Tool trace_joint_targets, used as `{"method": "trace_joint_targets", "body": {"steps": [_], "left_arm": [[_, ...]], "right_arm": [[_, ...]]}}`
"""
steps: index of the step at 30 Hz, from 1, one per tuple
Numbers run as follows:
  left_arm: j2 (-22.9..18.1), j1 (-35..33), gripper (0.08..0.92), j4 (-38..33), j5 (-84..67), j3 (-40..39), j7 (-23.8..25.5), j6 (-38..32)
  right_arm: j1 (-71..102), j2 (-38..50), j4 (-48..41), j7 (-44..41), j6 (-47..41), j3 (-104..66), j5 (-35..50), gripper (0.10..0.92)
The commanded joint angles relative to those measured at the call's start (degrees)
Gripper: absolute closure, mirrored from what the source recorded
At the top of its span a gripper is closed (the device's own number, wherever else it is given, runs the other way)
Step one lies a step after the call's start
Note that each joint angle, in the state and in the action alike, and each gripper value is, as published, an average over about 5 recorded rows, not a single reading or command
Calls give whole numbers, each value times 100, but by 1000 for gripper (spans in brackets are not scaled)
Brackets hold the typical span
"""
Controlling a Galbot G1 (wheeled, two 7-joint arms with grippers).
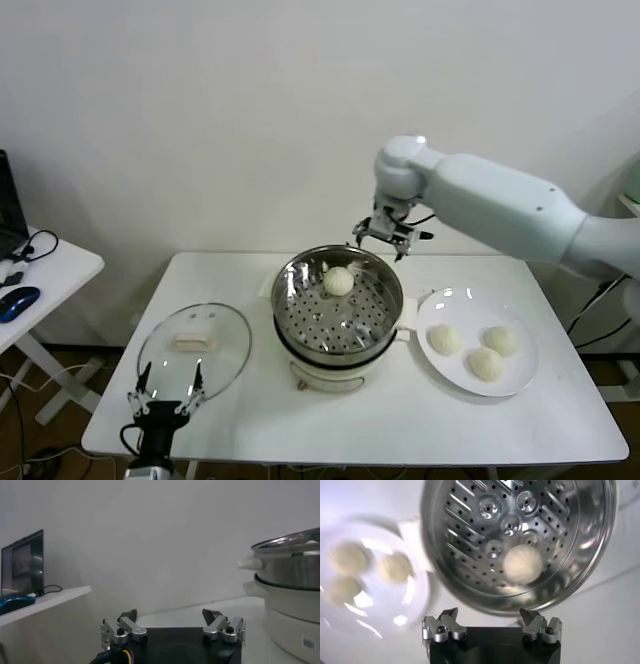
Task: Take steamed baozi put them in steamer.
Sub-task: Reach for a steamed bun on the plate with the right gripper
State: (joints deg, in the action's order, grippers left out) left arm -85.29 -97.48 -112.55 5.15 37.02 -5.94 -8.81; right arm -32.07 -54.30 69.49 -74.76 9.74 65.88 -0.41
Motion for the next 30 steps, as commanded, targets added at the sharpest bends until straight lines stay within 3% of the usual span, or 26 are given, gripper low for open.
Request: {"method": "trace_joint_targets", "body": {"steps": [1,11,30], "left_arm": [[-4,31,177,-119,-70,14,-142,88],[16,-53,177,-167,-53,47,-162,93],[-33,-224,177,-130,-31,115,-180,20]], "right_arm": [[112,1328,-282,82,-1281,297,1946,203],[1890,1773,-360,372,-1322,-736,1076,203],[3137,996,-1223,778,-1067,-1573,241,203]]}}
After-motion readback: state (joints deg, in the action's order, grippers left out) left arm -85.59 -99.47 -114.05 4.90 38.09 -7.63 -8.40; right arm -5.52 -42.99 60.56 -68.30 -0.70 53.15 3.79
